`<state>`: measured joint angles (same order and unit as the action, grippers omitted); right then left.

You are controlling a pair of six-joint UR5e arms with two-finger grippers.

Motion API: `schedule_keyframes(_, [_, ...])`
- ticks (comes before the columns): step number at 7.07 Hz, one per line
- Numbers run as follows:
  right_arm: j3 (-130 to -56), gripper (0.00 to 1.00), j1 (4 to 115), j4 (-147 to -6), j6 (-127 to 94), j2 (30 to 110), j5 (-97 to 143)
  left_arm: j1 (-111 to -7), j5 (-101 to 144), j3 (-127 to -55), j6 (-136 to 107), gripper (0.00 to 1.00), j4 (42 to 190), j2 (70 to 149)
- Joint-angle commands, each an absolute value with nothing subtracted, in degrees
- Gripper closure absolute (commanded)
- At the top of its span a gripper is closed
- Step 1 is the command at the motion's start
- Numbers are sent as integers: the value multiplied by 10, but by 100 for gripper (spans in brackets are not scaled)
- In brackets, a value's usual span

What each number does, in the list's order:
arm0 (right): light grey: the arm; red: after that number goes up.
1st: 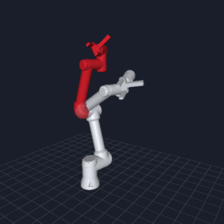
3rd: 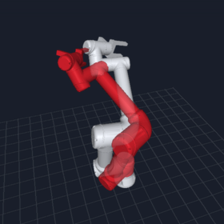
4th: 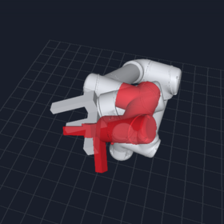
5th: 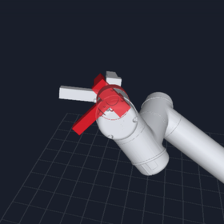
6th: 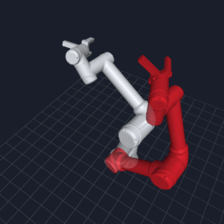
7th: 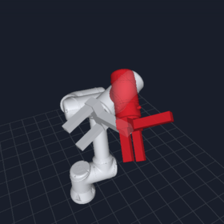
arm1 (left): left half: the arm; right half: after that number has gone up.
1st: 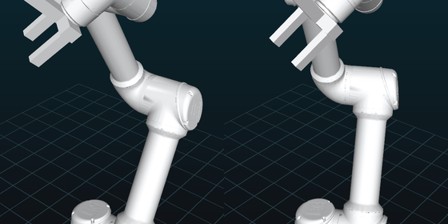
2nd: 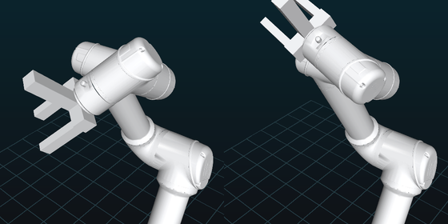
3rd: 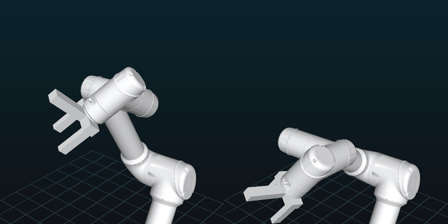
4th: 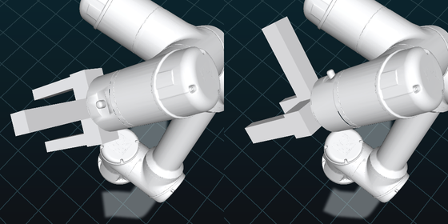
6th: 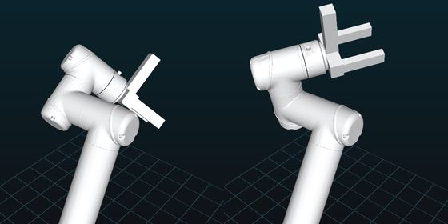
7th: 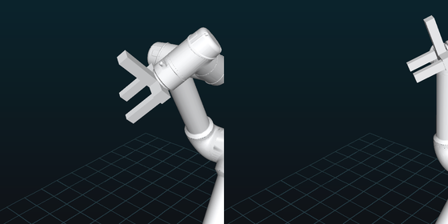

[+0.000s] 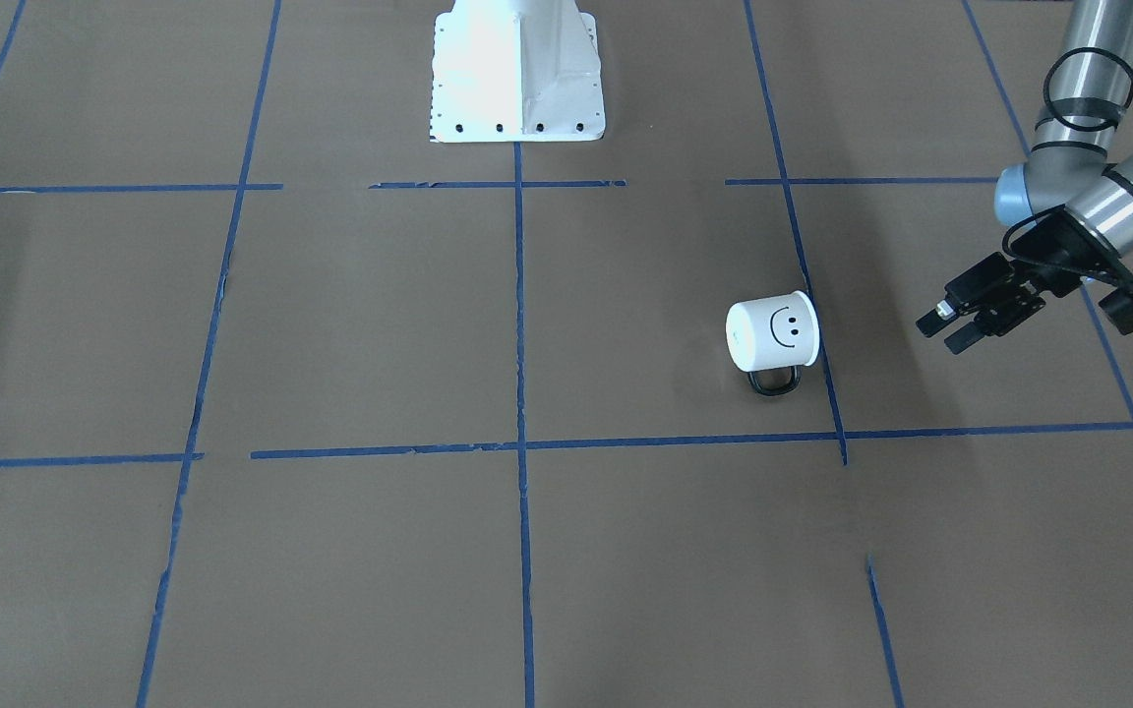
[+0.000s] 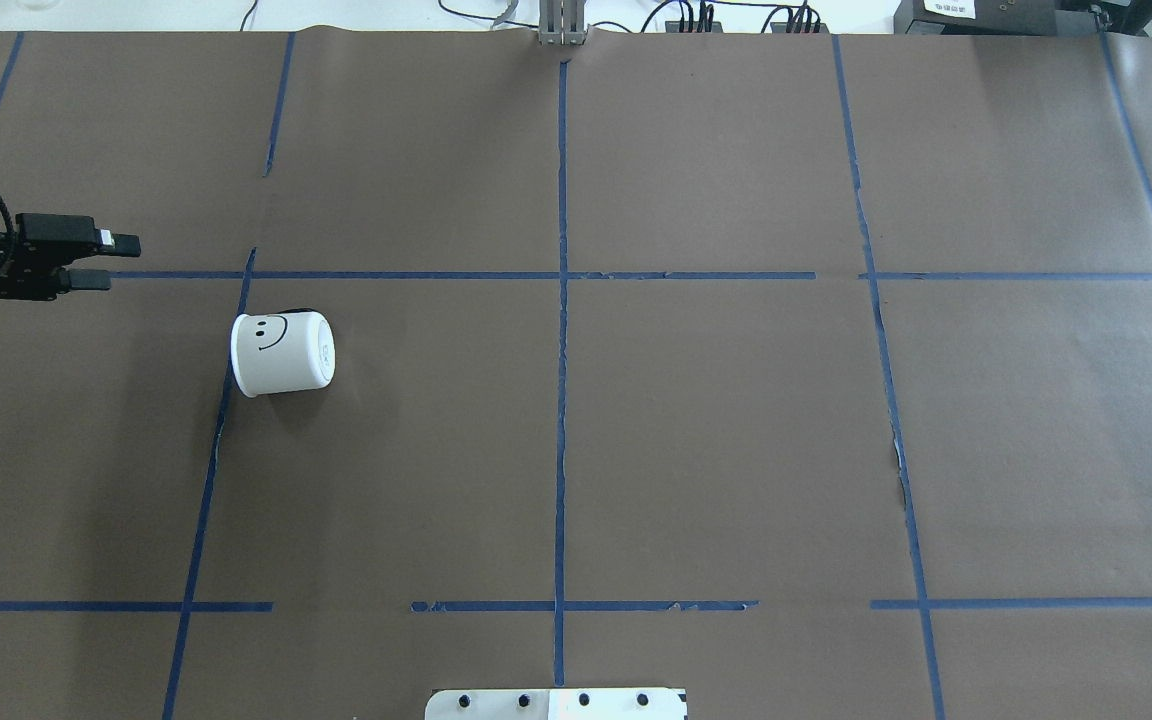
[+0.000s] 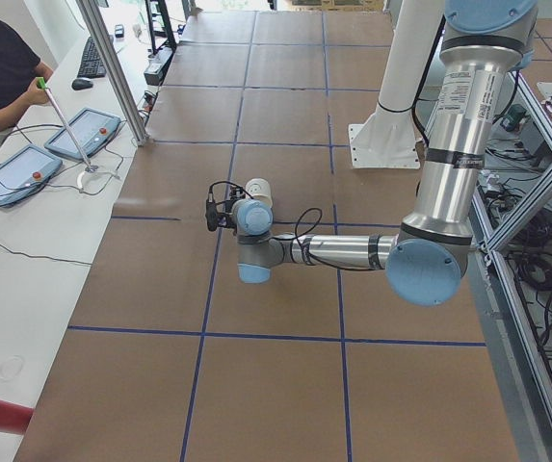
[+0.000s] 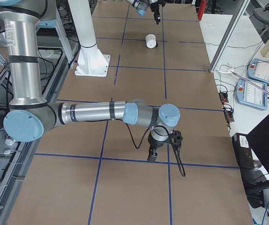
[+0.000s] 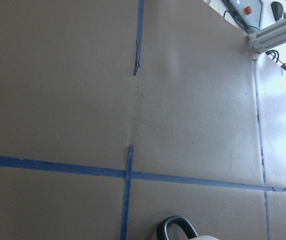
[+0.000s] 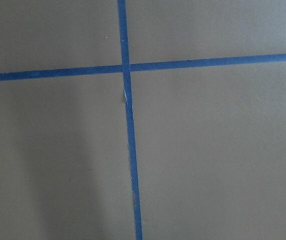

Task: Flip mug
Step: 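Reach the left gripper toward the open rim of the sideways white mug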

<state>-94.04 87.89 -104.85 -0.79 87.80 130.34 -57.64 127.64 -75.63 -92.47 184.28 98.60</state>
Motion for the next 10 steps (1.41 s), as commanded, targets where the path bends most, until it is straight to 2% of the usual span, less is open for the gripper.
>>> schedule_keyframes(1, [-940, 0, 879, -1049, -8, 878, 1303, -526, 1225, -755, -980, 0, 1873, 1001])
schedule_keyframes(4, [-940, 0, 879, -1049, -8, 878, 1303, -445, 1143, -735, -1017, 0, 1930, 1012])
schedule_keyframes(7, [-940, 0, 879, -1049, -8, 878, 1303, -433, 1143, -722, -1018, 0, 1929, 1027])
schedule_keyframes(8, [-940, 0, 879, -1049, -8, 878, 1303, -433, 1144, -723, -1020, 14, 1929, 1030])
schedule_keyframes(9, [-940, 0, 879, -1049, -8, 878, 1303, -433, 1147, -724, -1020, 37, 1928, 1030])
schedule_keyframes(10, [-940, 0, 879, -1049, -8, 878, 1303, -433, 1149, -725, -1020, 64, 1928, 1031])
